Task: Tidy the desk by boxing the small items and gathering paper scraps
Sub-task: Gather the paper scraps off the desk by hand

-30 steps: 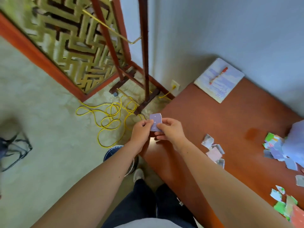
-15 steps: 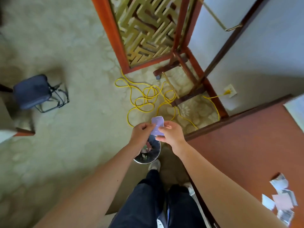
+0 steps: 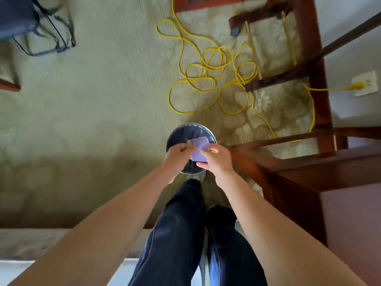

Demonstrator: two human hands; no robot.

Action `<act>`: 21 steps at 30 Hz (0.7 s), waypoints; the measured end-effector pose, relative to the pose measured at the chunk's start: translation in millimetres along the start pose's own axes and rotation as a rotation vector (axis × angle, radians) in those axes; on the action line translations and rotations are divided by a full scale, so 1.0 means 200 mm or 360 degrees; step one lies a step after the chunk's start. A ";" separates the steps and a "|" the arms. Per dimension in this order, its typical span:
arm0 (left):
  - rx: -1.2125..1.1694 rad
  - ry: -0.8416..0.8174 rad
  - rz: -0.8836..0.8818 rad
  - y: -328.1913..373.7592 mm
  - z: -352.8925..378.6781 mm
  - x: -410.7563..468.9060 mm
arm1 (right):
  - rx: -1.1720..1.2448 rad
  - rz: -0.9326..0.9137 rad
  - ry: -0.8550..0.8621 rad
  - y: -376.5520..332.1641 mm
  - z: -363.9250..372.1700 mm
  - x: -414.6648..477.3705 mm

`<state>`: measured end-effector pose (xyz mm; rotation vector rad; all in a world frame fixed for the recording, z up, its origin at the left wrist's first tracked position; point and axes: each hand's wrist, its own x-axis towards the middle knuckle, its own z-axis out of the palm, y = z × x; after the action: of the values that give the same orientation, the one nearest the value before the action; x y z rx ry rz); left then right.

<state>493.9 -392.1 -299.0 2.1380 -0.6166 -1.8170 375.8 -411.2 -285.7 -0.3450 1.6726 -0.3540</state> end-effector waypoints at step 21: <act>-0.0807 0.0118 -0.0590 -0.36 0.09 0.38 | -0.0246 0.0205 0.0011 0.44 0.06 0.44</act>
<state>495.3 -363.4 -401.5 2.0331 0.2607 -1.8024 374.9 -369.4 -402.8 -0.3488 1.7235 -0.1305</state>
